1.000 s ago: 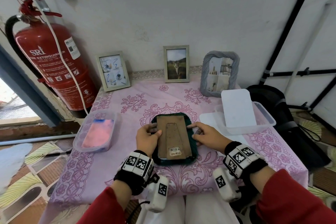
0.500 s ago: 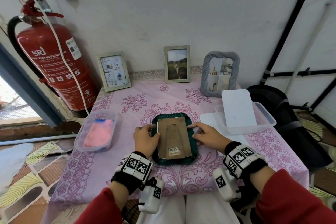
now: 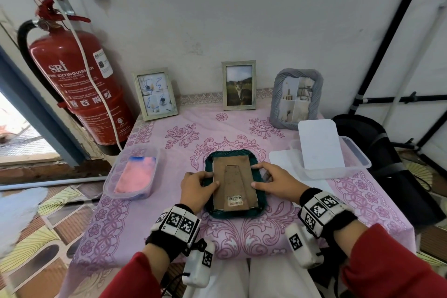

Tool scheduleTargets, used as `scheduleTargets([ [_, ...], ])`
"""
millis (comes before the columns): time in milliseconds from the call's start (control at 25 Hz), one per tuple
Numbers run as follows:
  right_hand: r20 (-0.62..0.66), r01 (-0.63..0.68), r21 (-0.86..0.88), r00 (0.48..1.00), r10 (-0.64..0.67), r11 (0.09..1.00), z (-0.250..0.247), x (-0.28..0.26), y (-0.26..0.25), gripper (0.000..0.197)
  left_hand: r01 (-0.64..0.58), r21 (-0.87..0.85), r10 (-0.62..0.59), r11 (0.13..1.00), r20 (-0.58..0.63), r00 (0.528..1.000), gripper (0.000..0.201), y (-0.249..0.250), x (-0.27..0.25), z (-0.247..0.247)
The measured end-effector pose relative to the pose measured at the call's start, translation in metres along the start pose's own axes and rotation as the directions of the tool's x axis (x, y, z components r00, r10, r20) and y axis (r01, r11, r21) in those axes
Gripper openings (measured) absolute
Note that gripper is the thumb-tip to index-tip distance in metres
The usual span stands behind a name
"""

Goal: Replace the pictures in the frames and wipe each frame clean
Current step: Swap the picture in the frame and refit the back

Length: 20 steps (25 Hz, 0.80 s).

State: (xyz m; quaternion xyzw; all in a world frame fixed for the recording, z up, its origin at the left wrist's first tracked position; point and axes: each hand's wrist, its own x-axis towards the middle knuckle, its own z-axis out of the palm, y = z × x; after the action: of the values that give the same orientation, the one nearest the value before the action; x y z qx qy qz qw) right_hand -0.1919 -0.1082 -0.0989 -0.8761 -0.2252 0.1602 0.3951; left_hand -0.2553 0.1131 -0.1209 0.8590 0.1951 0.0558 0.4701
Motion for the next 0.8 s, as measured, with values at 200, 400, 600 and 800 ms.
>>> scheduleTargets([
  [200, -0.013, -0.006, -0.01, 1.0, 0.006, 1.0, 0.002, 0.001, -0.002, 0.047, -0.019, 0.015, 0.018, 1.0, 0.033, 0.999, 0.034, -0.001, 0.001, -0.003],
  [400, 0.025, -0.111, 0.032, 0.994, 0.111, 0.993, 0.001, 0.008, -0.009, 0.038, -0.005, 0.053, 0.0, 0.999, 0.099, 0.995, 0.036, 0.005, 0.006, -0.013],
  [600, -0.107, -0.136, -0.11, 0.987, 0.124, 0.985, -0.004, 0.029, -0.021, 0.048, -0.059, 0.129, 0.048, 0.99, 0.085, 0.995, 0.051, 0.021, 0.018, -0.02],
  [800, -0.083, -0.166, -0.184, 0.985, 0.153, 0.969, -0.003, 0.04, -0.02, 0.063, -0.043, 0.302, -0.017, 0.952, 0.194, 0.981, 0.069, 0.026, 0.033, -0.019],
])
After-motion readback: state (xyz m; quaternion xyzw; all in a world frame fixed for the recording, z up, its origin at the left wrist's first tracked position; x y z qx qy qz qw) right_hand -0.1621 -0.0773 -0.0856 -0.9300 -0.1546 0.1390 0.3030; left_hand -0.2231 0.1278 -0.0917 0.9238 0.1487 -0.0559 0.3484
